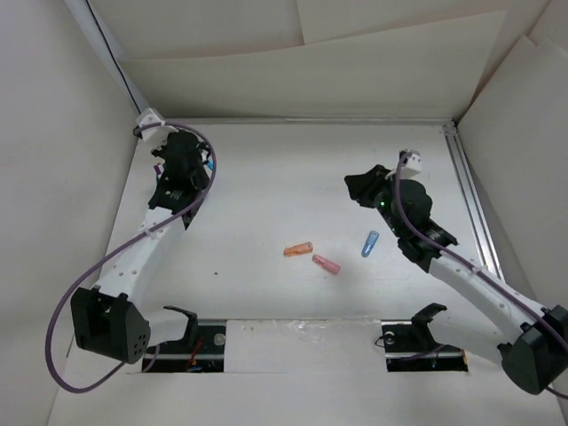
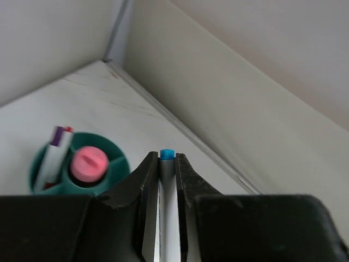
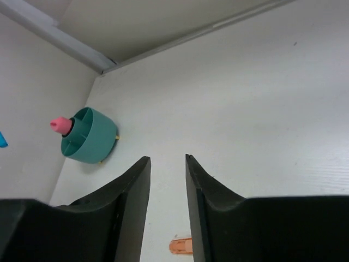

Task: Sort the stationery into containers
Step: Place the pen in the storage box.

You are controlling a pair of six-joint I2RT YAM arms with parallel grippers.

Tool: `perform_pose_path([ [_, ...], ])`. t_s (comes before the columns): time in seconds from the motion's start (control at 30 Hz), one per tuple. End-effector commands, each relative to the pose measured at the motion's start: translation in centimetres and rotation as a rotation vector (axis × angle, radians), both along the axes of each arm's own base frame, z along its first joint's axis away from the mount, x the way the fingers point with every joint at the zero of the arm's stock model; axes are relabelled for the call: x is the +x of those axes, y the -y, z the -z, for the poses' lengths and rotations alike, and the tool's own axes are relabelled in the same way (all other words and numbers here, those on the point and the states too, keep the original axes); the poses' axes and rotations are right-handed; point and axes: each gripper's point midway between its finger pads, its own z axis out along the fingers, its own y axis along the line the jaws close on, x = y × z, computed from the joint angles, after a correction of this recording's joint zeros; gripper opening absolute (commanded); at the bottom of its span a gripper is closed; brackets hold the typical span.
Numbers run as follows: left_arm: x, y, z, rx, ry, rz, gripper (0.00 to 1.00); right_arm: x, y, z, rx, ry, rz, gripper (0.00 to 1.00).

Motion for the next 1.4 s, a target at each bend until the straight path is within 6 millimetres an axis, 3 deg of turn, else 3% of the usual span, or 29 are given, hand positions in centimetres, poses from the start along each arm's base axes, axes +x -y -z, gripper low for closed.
perform_pose_path([
  [0.0, -0.3, -4.8, -0.7, 0.016, 0.014, -0.176, 0.0, 0.3, -2.6, -2.1, 0.075, 0.113, -0.085, 0.36],
  [0.13, 0.4, -8.5, -2.3, 0.119, -0.035, -0.314, 0.0, 0.0, -3.9, -0.8, 0.06, 0.101, -0.13, 0.19],
  [0.3, 1.2, -12.3, -0.8, 0.199, -0.159, -0.447, 0.0, -0.5, -4.6, -0.8, 0.062, 0.1, -0.166, 0.19],
  [0.43, 1.3, -17.4, 1.6, 0.202, -0.242, -0.545, 0.0, -0.3, -4.9, -0.1, 0.053, 0.082, -0.176, 0.26],
  [0.57, 1.4, -19.8, 3.8, 0.234, -0.341, -0.6, 0.0, -0.4, -5.1, -0.6, 0.058, 0.09, -0.186, 0.31],
  [0.83, 2.7, -20.0, 6.5, 0.273, -0.392, -0.598, 0.0, -0.4, -5.3, -0.4, 0.045, 0.085, -0.198, 0.42],
  [1.03, 4.3, -20.2, 8.5, 0.296, -0.43, -0.591, 0.0, -0.6, -5.6, -0.4, 0.038, 0.088, -0.218, 0.43],
  [1.27, 5.3, -20.2, 8.6, 0.337, -0.429, -0.602, 0.0, -0.5, -5.8, -0.3, 0.026, 0.084, -0.228, 0.43],
  [1.37, 5.9, -20.0, 10.1, 0.376, -0.475, -0.608, 0.0, -0.6, -5.9, -0.3, 0.027, 0.084, -0.237, 0.43],
])
